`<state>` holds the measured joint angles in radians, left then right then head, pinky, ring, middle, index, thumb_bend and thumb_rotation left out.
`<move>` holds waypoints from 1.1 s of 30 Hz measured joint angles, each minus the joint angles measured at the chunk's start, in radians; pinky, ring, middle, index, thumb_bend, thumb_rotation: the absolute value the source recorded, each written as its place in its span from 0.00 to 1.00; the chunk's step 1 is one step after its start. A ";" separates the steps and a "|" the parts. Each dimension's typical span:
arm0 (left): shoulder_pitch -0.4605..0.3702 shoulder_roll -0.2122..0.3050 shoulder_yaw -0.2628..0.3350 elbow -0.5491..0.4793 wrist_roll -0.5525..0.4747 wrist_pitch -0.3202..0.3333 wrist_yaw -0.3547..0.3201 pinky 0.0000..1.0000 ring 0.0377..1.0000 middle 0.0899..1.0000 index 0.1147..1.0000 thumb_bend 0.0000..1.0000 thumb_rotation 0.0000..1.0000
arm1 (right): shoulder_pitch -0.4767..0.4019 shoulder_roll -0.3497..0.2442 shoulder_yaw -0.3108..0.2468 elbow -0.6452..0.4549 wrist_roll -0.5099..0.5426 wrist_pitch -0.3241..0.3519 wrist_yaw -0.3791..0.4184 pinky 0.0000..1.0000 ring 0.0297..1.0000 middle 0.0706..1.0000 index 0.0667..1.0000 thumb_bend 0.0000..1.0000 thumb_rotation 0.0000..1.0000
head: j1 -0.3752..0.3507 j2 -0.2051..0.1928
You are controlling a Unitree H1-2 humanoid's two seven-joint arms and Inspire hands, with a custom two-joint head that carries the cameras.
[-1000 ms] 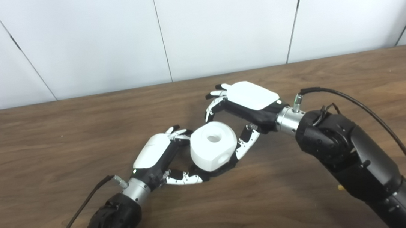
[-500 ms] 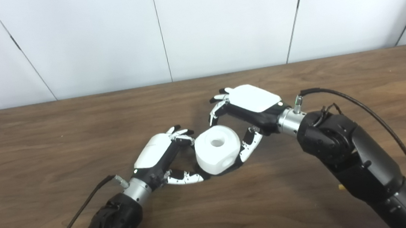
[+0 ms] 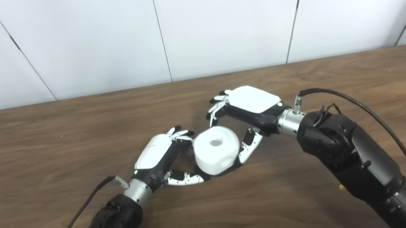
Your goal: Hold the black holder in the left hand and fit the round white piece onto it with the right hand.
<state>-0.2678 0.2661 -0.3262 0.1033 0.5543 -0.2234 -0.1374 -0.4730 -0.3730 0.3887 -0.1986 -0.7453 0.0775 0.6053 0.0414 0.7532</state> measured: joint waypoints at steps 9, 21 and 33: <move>0.000 0.000 0.000 0.000 -0.001 0.000 -0.001 1.00 0.87 0.62 0.41 0.52 0.05 | 0.000 0.002 0.003 -0.021 -0.016 0.060 0.062 0.98 1.00 0.96 0.98 1.00 0.32 | -0.003 -0.003; 0.000 0.005 0.003 0.001 -0.008 -0.002 -0.005 1.00 0.87 0.62 0.41 0.52 0.06 | -0.003 0.001 -0.002 -0.039 -0.013 0.085 0.078 0.96 1.00 0.99 0.96 1.00 0.32 | -0.017 -0.011; -0.001 0.018 0.010 0.005 -0.018 -0.022 -0.020 1.00 0.87 0.62 0.41 0.52 0.06 | 0.030 -0.049 -0.059 -0.047 -0.010 0.100 0.065 0.93 0.98 0.95 0.91 1.00 0.25 | -0.020 -0.017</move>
<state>-0.2691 0.2842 -0.3166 0.1084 0.5367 -0.2453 -0.1578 -0.4432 -0.4215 0.3296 -0.2461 -0.7549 0.1775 0.6708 0.0215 0.7363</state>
